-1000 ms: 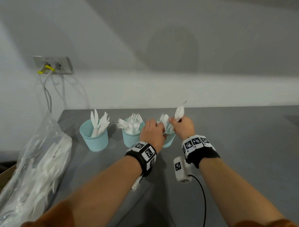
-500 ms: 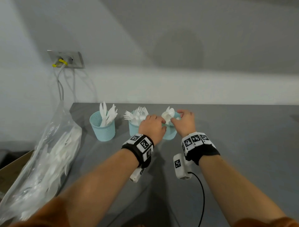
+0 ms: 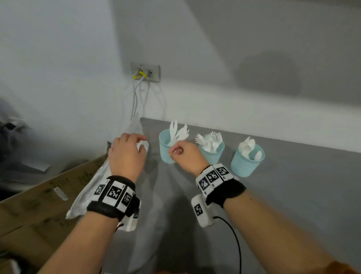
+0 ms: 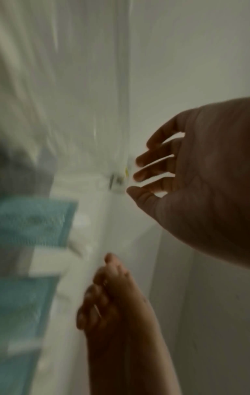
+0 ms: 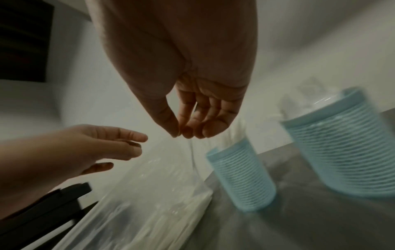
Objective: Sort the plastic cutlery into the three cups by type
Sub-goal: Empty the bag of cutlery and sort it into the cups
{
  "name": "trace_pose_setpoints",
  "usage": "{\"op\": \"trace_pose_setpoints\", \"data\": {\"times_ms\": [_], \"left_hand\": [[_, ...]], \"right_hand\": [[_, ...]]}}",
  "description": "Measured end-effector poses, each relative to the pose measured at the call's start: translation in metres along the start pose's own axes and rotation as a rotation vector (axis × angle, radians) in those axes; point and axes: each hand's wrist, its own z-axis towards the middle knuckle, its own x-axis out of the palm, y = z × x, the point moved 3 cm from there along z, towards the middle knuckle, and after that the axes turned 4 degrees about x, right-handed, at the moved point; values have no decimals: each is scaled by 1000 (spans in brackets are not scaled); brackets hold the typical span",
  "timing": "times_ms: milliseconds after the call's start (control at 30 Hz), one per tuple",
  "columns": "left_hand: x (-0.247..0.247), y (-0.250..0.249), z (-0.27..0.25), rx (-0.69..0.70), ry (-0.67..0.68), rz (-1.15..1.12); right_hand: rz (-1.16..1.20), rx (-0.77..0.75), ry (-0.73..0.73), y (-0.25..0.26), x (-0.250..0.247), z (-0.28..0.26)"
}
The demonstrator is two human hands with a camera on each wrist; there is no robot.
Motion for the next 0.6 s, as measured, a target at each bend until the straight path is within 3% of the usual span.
{"op": "trace_pose_setpoints", "data": {"times_ms": [67, 200, 400, 500, 600], "left_hand": [[-11, 32, -6, -127, -12, 98], [-9, 74, -18, -307, 208, -3], [-38, 86, -33, -219, 235, 87], [-59, 88, -39, -162, 201, 94], [-77, 93, -39, -77, 182, 63]], "right_hand": [[-42, -57, 73, 19, 24, 4], [-157, -197, 144, 46, 58, 13], [-280, -415, 179, 76, 83, 14], [-336, -420, 193, 77, 84, 6], [-215, -410, 110, 67, 69, -8]]}}
